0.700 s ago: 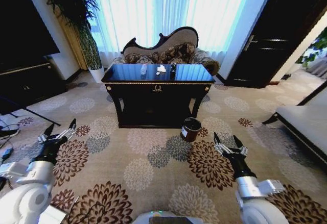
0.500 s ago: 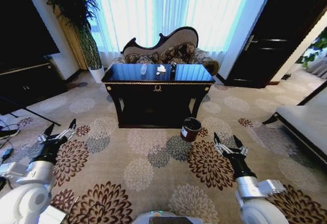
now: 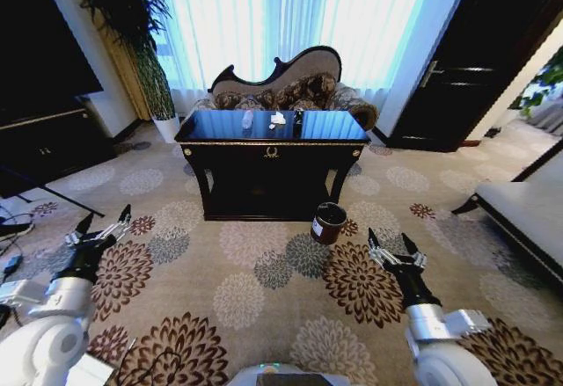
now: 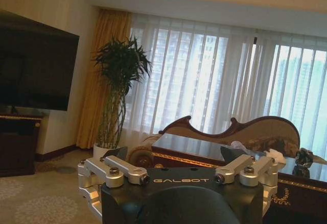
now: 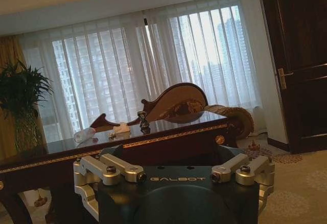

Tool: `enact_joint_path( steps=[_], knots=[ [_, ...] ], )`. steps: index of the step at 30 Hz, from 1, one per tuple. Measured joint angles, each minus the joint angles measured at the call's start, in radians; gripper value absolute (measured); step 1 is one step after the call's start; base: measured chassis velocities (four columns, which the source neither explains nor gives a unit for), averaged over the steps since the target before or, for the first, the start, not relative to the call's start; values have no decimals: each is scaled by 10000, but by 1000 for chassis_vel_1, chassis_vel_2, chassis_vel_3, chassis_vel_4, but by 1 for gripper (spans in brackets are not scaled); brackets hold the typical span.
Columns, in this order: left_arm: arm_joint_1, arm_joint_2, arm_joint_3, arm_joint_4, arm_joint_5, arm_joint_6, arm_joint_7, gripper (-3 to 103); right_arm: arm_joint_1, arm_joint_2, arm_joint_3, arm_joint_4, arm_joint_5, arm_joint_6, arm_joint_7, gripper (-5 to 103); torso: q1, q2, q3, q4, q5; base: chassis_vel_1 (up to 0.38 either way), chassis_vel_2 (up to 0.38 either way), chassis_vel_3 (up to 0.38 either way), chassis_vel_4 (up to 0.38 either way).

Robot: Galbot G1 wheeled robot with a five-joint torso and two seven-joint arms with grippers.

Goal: Move to the front of the table and place the trash on the table into the trash bin.

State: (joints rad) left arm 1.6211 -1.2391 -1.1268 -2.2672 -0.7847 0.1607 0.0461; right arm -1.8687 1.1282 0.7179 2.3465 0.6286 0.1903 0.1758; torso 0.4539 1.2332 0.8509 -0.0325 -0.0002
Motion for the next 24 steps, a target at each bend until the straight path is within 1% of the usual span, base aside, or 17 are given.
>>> enact_joint_path(
  steps=[24],
  knots=[
    [0, 0, 0, 0, 0, 0, 0, 100, 0, 0, 0, 0, 0, 0, 0, 100, -1, 0, 0, 0, 0, 0, 0, 0, 0]
  ],
)
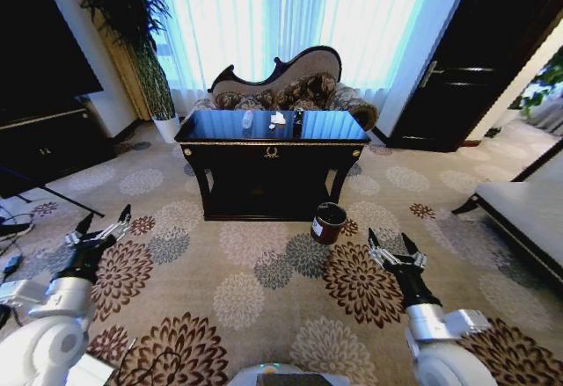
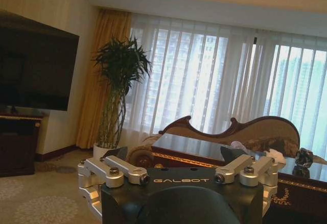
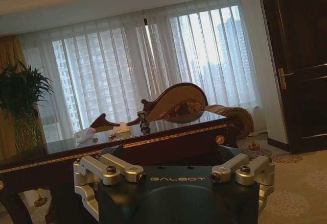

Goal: Move to the front of the table and place the trash on the table into the trash bin.

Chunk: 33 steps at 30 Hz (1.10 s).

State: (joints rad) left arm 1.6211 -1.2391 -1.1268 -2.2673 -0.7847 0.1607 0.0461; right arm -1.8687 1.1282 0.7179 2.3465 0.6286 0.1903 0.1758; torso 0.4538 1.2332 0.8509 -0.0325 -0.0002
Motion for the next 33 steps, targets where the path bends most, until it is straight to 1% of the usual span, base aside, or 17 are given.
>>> enact_joint_path(
  steps=[7, 10, 11, 15, 16, 21, 22, 24, 25, 26, 27, 28, 29, 30, 31, 33],
  knots=[
    [-1, -14, 18, 4, 26, -2, -5, 100, 1, 55, -47, 0, -62, 0, -5, 100, 1, 0, 0, 1, 0, 0, 0, 0, 0],
    [-18, -290, 500, 117, 609, -104, -218, 100, 19, 732, -550, -83, -755, 0, -132, 100, 1, 0, 0, -1, 1, 0, 0, 0, 0],
    [-18, -290, 500, 117, 609, -104, -218, 100, 19, 732, -550, -83, -755, 0, -132, 100, 1, 0, 0, -1, 1, 0, 0, 0, 0],
    [-60, -964, 1670, 389, 2034, -371, -737, 100, 58, 2039, -1521, -264, -2095, 23, -403, 100, 0, 0, 0, -1, -1, 0, 0, 0, 0],
    [-60, -964, 1670, 389, 2034, -371, -737, 100, 58, 2039, -1521, -264, -2095, 23, -403, 100, 0, 0, 0, -1, -1, 0, 0, 0, 0],
    [-104, -1717, 2984, 687, 3623, -677, -1332, 100, 110, 3522, -2612, -456, -3604, 61, -702, 100, 0, 0, 0, -1, -2, 0, 0, 0, 0],
    [-104, -1717, 2984, 687, 3623, -677, -1332, 100, 110, 3522, -2612, -456, -3604, 61, -702, 100, 0, 0, 0, -1, -2, 0, 0, 0, 0],
    [-100, -1976, 3410, 733, 4126, -775, -1500, 100, 124, 4026, -2955, -503, -4025, 74, -811, 100, 0, 0, 0, -1, 0, 0, 0, 0, 0],
    [-41, -2126, 3612, 443, 4474, -921, -1577, 100, 125, 4203, -2970, -488, -4191, 132, -816, 100, 1, 0, 1, 2, -10, 0, 0, 0, 0],
    [-21, -2220, 3734, 163, 4796, -1123, -1525, 100, 137, 4498, -3154, -398, -4548, 270, -924, 100, 0, 0, 0, -1, 4, 0, 0, 0, 0],
    [-20, -2233, 3730, 90, 4937, -1234, -1494, 100, 147, 4667, -3219, -332, -4746, 357, -973, 100, 0, 0, 0, 0, 10, 0, 0, 0, 0],
    [-20, -2233, 3730, 90, 4937, -1234, -1494, 100, 147, 4667, -3219, -332, -4746, 357, -973, 100, 0, 0, 0, 0, 10, 0, 0, 0, 0],
    [-19, -2239, 3734, 14, 5128, -1398, -1375, 100, 149, 4815, -3283, -222, -5026, 546, -1094, 100, 0, 1, 0, -3, 9, 0, 0, 0, 0],
    [-18, -2220, 3691, -73, 5247, -1550, -1275, 100, 122, 4941, -3166, -36, -5294, 916, -1277, 100, 1, 0, 0, 0, -4, 0, 0, 0, 0],
    [-16, -2196, 3678, -143, 5250, -1665, -1181, 100, 107, 4965, -3140, 36, -5433, 1103, -1368, 100, 1, 1, 0, 0, -5, 0, 0, 0, 0],
    [-16, -2184, 3666, -161, 5250, -1741, -1133, 100, 98, 4967, -3107, 59, -5507, 1190, -1398, 100, 1, 0, 0, 0, -2, 0, 0, 0, 0]
  ],
)
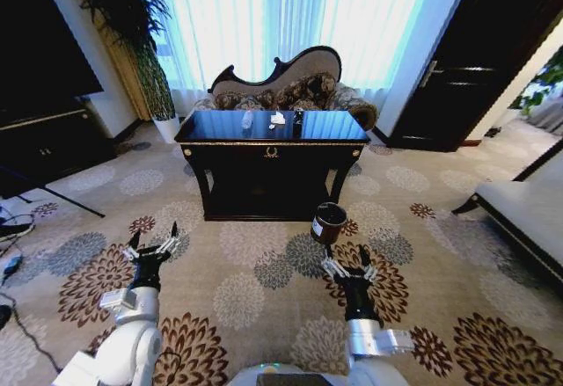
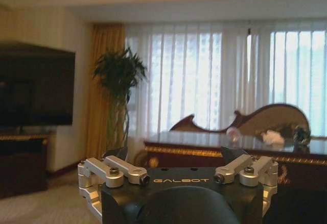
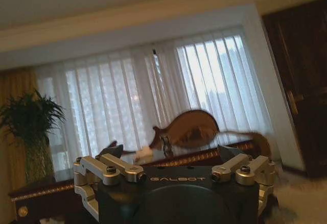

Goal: Move to the front of the table and place the trash on the table into the trash bin.

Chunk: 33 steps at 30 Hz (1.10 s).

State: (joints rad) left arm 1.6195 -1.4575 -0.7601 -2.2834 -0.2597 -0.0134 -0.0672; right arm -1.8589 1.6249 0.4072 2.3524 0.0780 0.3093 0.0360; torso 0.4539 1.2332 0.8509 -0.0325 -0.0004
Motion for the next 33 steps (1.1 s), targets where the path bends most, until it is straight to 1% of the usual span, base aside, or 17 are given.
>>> enact_joint_path(
  steps=[2, 4, 6, 8, 9, 10, 12, 13, 14, 15, 17, 19, 23, 26, 28, 33],
  knots=[
    [-37, 20, -51, 5, 127, -303, 166, 100, -6, -17, 50, 103, -273, 181, -48, 100, 0, 0, 0, -1, 2, 0, 0, 0, 0],
    [-99, 64, -198, 141, 246, -633, 289, 100, 12, -46, 103, 197, -412, 186, -58, 100, 0, 0, 0, 0, 1, 0, 0, 0, 0],
    [-128, 90, -250, 191, 227, -692, 308, 100, 18, -53, 123, 215, -421, 166, -58, 100, 0, 0, 0, 0, 1, 0, 0, 0, 0],
    [-364, 263, -576, 453, -71, -813, 325, 100, 14, -265, 273, 302, -419, 24, 42, 100, 0, 0, 0, -1, 1, 0, 0, 0, 0],
    [-503, 403, -779, 593, -339, -810, 325, 100, -42, -484, 347, 362, -413, -38, 231, 100, 0, 0, 0, 0, 2, 0, 0, 0, 0],
    [-503, 403, -779, 593, -339, -810, 325, 100, -42, -484, 347, 362, -413, -38, 231, 100, 0, 0, 0, 0, 2, 0, 0, 0, 0],
    [-606, 564, -950, 690, -592, -779, 321, 100, -151, -773, 406, 439, -402, -159, 617, 100, 0, 0, 0, -1, 3, 0, 0, 0, 0],
    [-669, 755, -1104, 817, -772, -784, 324, 100, -304, -1168, 492, 513, -317, -379, 1155, 100, 0, 0, 0, -1, 1, 0, 0, 0, 0],
    [-683, 805, -1142, 858, -797, -815, 352, 100, -348, -1399, 573, 536, -267, -483, 1375, 100, 0, 0, 0, 0, 2, 0, 0, 0, 0],
    [-683, 805, -1142, 858, -797, -815, 352, 100, -348, -1399, 573, 536, -267, -483, 1375, 100, 0, 0, 0, 0, 2, 0, 0, 0, 0],
    [-720, 864, -1222, 900, -870, -875, 467, 100, -391, -1891, 816, 585, -86, -640, 1629, 100, 0, 0, 0, 0, 2, 0, 0, 0, 0],
    [-755, 934, -1349, 919, -976, -891, 548, 100, -442, -2230, 1013, 674, 171, -759, 1726, 100, 0, 0, 0, 0, 3, 0, 0, 0, 0],
    [-769, 1083, -1581, 926, -1188, -887, 623, 100, -516, -2428, 1186, 796, 356, -819, 1770, 100, -1, 0, 0, 0, 2, 0, 0, 0, 0],
    [-779, 1167, -1747, 936, -1308, -862, 687, 100, -481, -2438, 1281, 784, 390, -798, 1664, 100, 0, 0, 0, 0, 2, 0, 0, 0, 0],
    [-777, 1209, -1836, 952, -1355, -860, 746, 100, -446, -2388, 1331, 734, 513, -714, 1450, 100, 0, 0, 0, 0, 3, 0, 0, 0, 0],
    [-691, 1111, -1809, 756, -1364, -814, 766, 100, -474, -2190, 1139, 912, 686, -821, 1328, 100, 0, 0, 0, 0, 2, 0, 0, 0, 0]
  ],
)
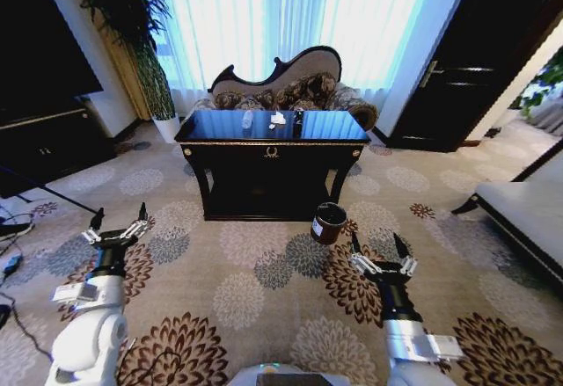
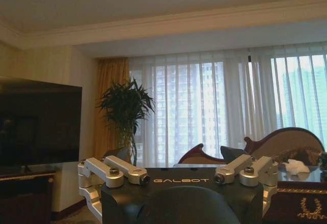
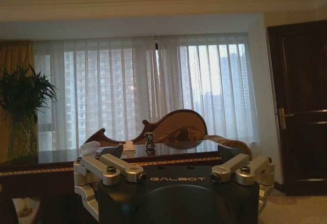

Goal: Move to the front of the table and place the trash on the table into the trash bin.

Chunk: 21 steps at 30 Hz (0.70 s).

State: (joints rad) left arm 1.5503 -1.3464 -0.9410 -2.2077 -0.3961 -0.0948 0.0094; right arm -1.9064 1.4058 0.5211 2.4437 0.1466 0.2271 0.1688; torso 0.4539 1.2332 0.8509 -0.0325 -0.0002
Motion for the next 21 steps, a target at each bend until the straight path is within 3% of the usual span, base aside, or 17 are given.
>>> enact_joint_path(
  steps=[13, 21],
  knots=[
    [109, -80, -44, -550, -37, 307, 60, 100, 45, 235, -140, 371, 156, -171, -410, 100, -2, 1, -1, 1, 0, -6, 5, 4, -10],
    [92, -90, -6, -627, -24, 449, 118, 100, 114, 333, -169, 394, 218, -217, -541, 100, -3, 1, -1, -1, 0, -157, 126, 131, -153]
  ],
)
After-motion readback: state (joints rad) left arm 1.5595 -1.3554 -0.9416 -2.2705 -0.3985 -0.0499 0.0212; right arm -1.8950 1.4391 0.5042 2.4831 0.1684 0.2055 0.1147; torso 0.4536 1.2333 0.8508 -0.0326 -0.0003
